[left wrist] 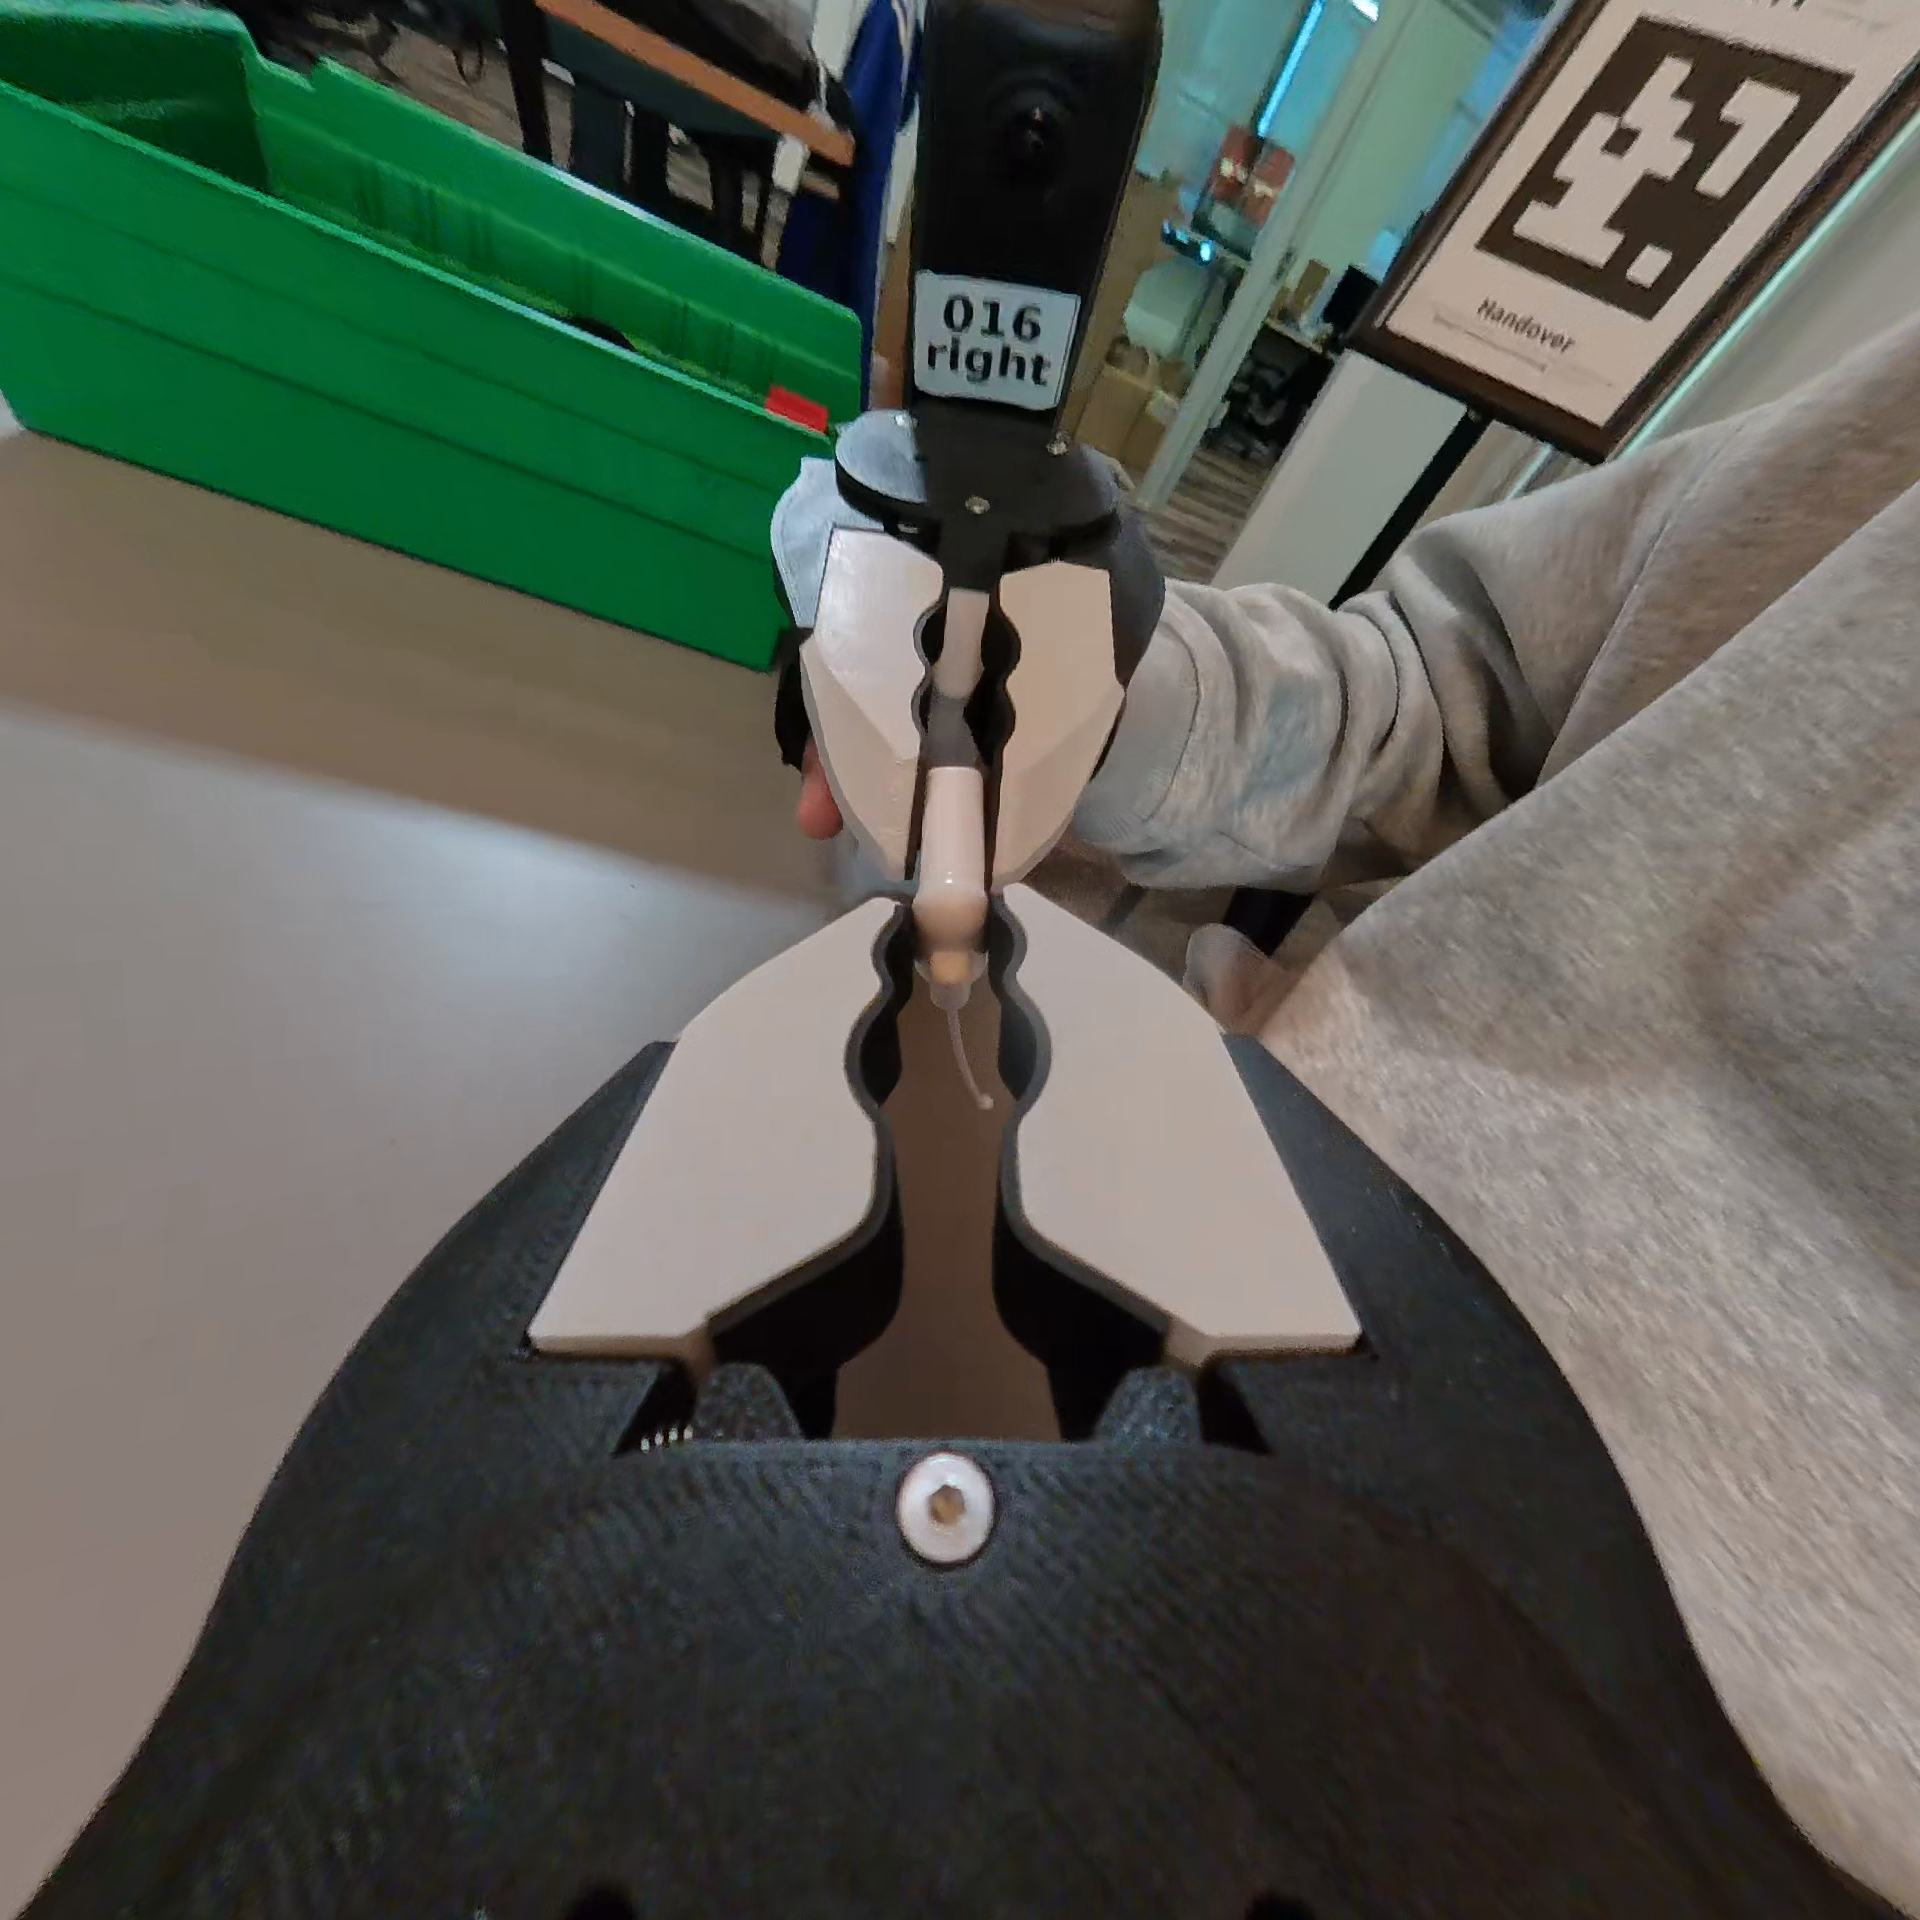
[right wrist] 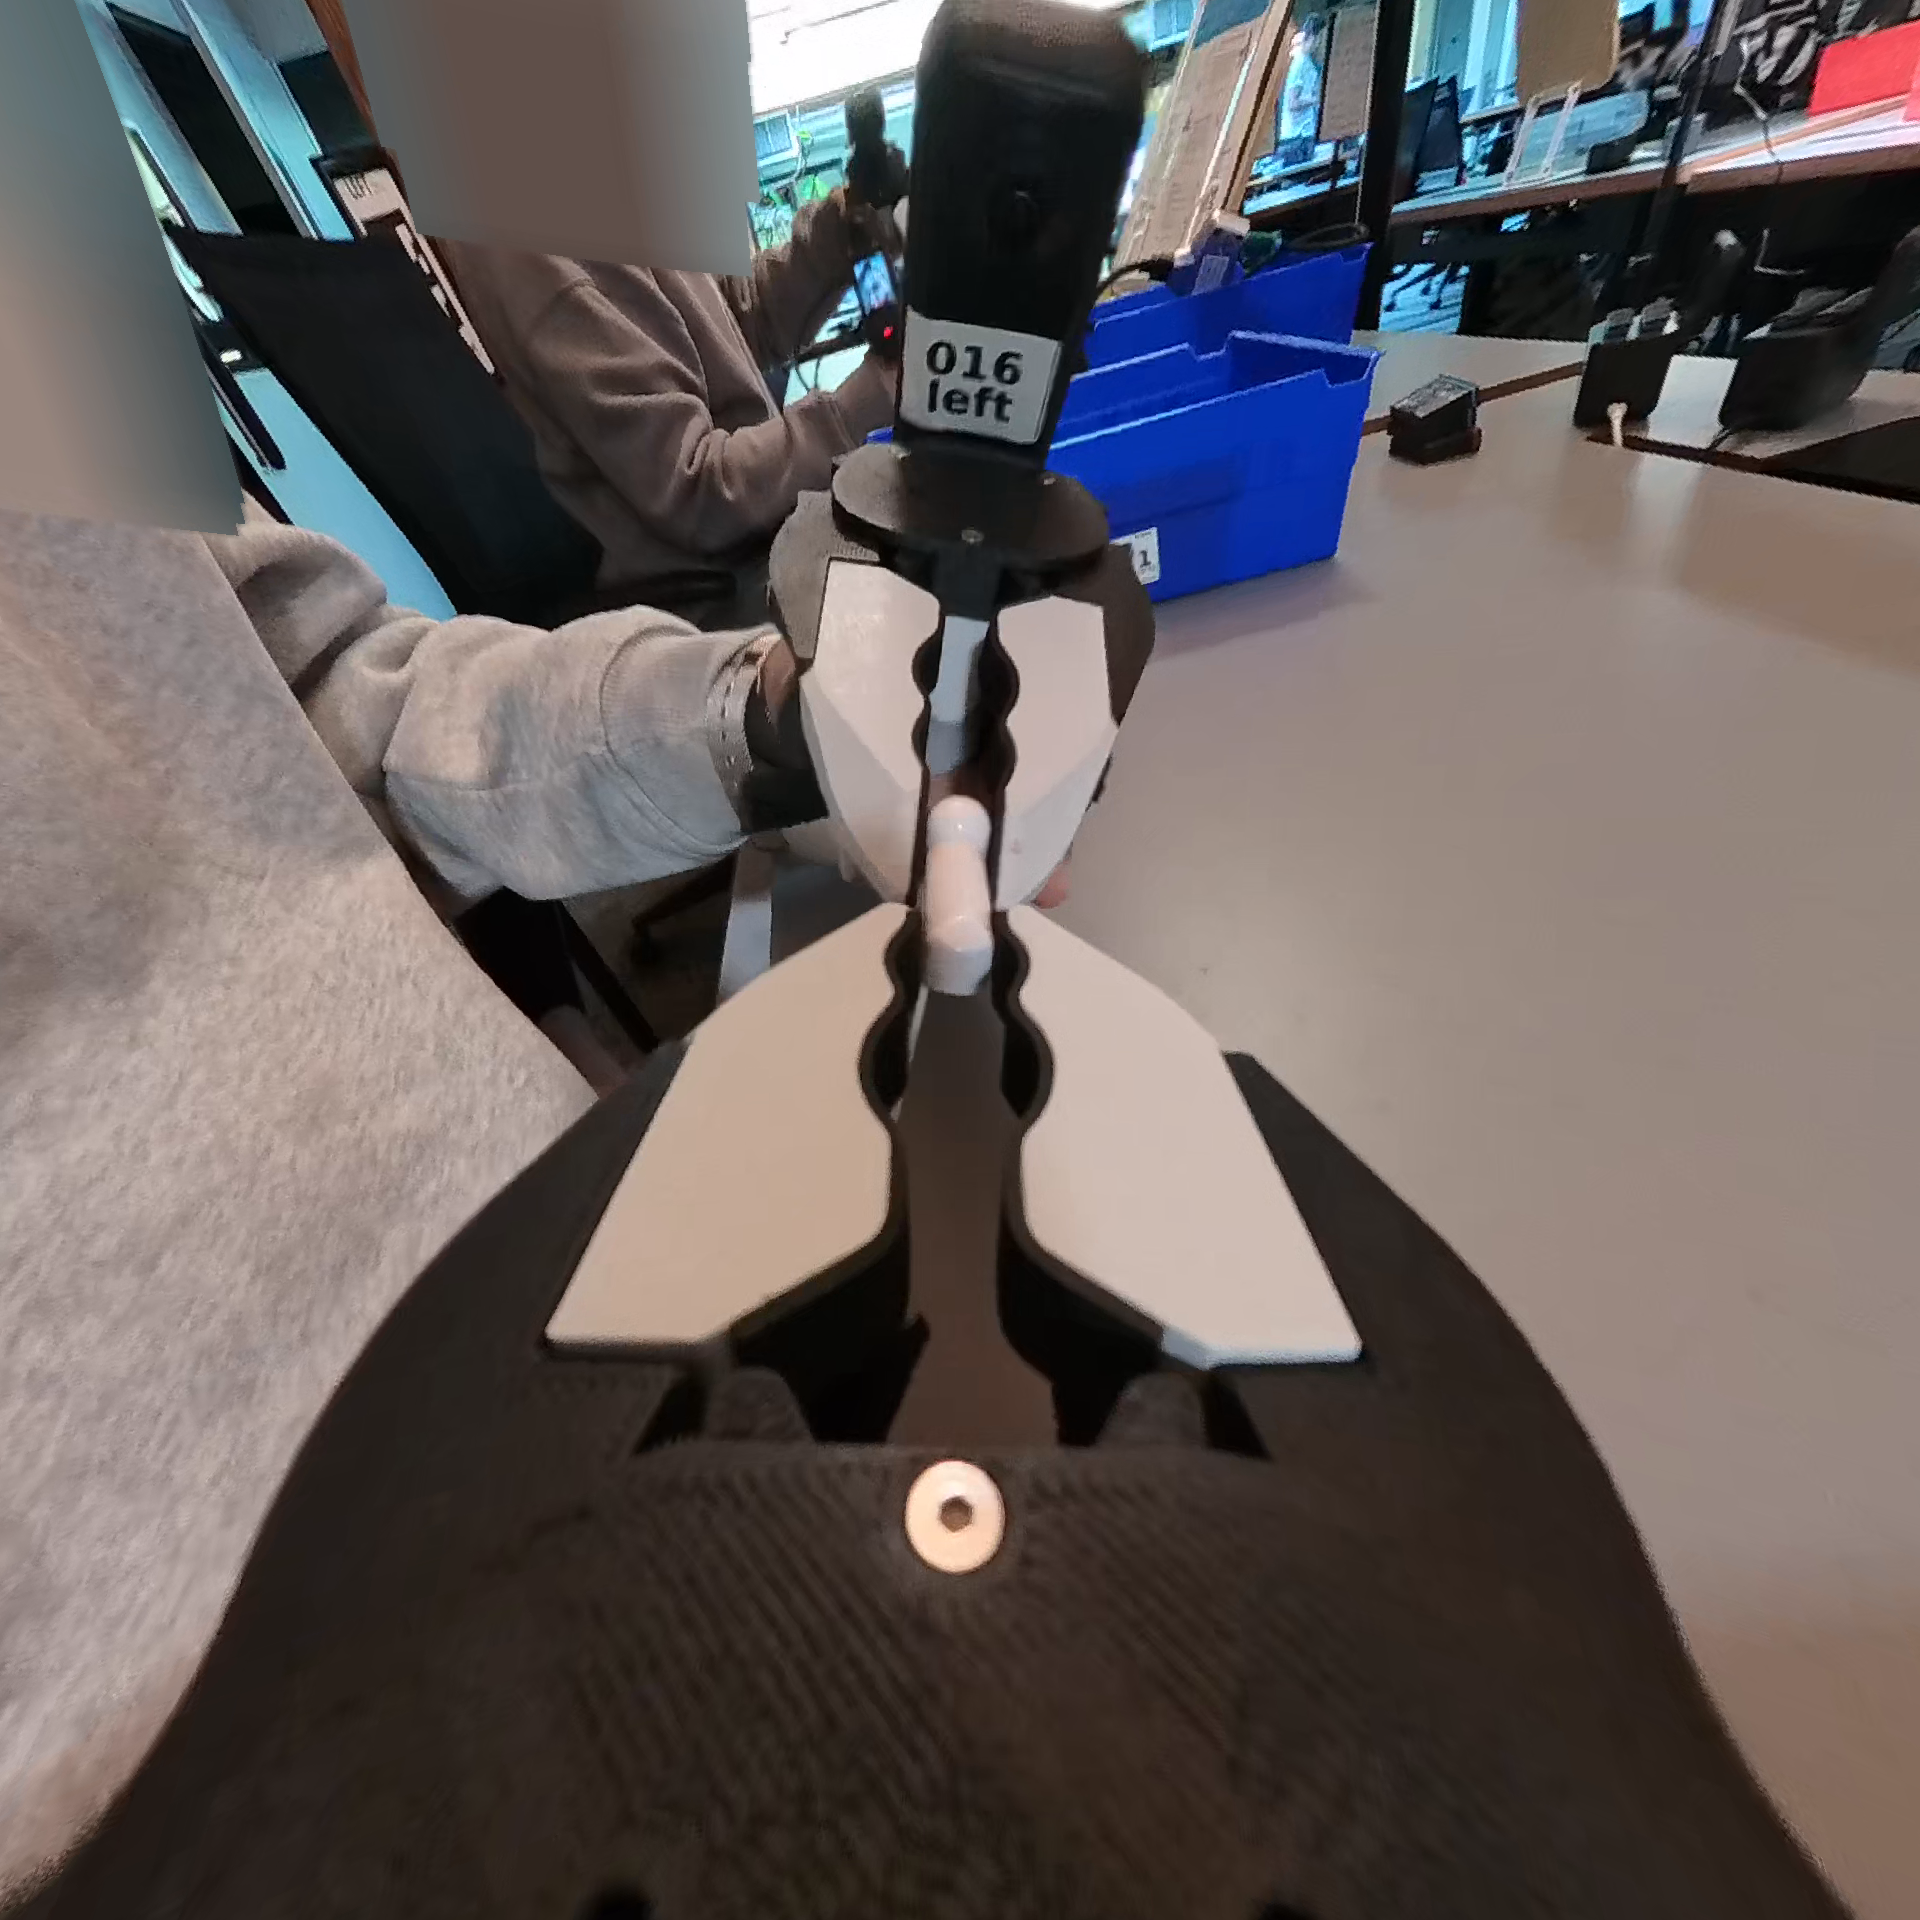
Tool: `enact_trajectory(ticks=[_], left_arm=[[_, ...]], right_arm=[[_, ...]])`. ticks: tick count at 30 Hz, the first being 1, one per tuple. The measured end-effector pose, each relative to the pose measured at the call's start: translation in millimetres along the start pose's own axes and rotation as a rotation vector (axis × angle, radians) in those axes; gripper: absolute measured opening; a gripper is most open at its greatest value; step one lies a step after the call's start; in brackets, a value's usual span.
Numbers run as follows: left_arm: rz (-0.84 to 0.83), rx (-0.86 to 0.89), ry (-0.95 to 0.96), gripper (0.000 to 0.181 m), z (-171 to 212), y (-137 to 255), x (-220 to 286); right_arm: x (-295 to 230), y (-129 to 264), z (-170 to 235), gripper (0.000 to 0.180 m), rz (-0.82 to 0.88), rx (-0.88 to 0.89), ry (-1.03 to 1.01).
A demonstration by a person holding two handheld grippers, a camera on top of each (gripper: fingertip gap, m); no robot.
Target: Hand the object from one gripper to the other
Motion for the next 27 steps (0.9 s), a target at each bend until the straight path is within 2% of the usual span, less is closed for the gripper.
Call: enact_trajectory(ticks=[2,4,8,14,21,24,27], left_arm=[[-0.023,0.047,-0.01,0.019,-2.5,1.2,-1.1],[-0.029,0.077,0.001,0.034,-3.3,1.3,-2.1],[-0.013,0.094,0.023,0.039,-0.8,-4.0,-1.8],[-0.007,0.05,0.023,0.03,7.5,-16.4,-0.5],[-0.023,0.047,0.027,0.025,10.3,-22.5,-1.0],[-0.026,0.02,0.016,0.002,13.0,-24.0,-0.6],[-0.009,0.019,0.002,0.002,11.4,-24.7,2.2]], right_arm=[[0.6,2.7,-3.4,0.013,0.003,0.036,-0.008],[1.5,7.7,-8.2,0.013,-0.001,0.089,-0.024],[4.2,22.5,-20.4,0.013,-0.048,0.235,-0.095],[7.8,36.0,-28.2,0.012,-0.092,0.347,-0.152],[7.6,35.7,-29.0,0.013,-0.108,0.36,-0.16],[7.7,36.5,-29.7,0.013,-0.111,0.374,-0.159],[8.6,37.7,-30.2,0.013,-0.108,0.382,-0.159]])
Point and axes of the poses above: each gripper's, where its closed fingertips meet, y back along the fingers, z out of its underside, x = y × z across the jaws, the point moved 7 cm from there along y, back along the fingers, and after that the axes turned 10 degrees about -y, right-handed, at the moved point
